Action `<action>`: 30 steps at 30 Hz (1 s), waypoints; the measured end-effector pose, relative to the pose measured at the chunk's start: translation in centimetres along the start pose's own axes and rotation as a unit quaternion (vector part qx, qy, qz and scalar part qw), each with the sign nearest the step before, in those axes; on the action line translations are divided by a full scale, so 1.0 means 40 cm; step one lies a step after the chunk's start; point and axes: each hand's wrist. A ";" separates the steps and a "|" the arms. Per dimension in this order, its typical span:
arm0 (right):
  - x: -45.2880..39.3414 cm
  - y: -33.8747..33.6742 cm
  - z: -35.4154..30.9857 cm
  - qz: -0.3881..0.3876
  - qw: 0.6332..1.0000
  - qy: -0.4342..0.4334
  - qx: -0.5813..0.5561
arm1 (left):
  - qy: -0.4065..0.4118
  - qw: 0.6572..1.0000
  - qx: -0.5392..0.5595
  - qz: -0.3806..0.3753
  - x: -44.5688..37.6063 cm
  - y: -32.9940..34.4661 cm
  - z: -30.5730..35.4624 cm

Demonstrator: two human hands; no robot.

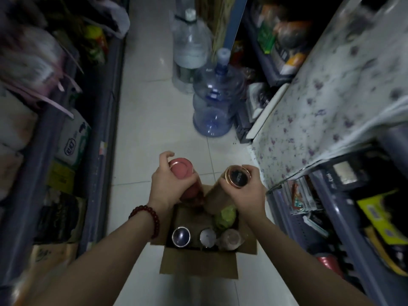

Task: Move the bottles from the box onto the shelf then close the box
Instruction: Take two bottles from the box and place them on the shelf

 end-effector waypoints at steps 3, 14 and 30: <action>0.006 -0.102 -0.162 0.015 1.000 -0.018 -0.010 | 0.024 1.000 0.003 -0.007 0.018 -0.071 0.186; 0.064 -0.520 -0.745 0.128 0.982 -0.131 -0.049 | 0.204 0.977 0.051 -0.022 0.125 -0.281 0.884; 0.223 -0.937 -1.244 0.388 0.895 -0.200 -0.096 | 0.336 0.893 0.212 -0.211 0.283 -0.330 1.562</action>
Point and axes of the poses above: each hand's wrist, its own x-axis away from the middle knuckle, its own y-axis out of the palm, z = x × y, and after that the axes turned 1 degree about -x, right-handed
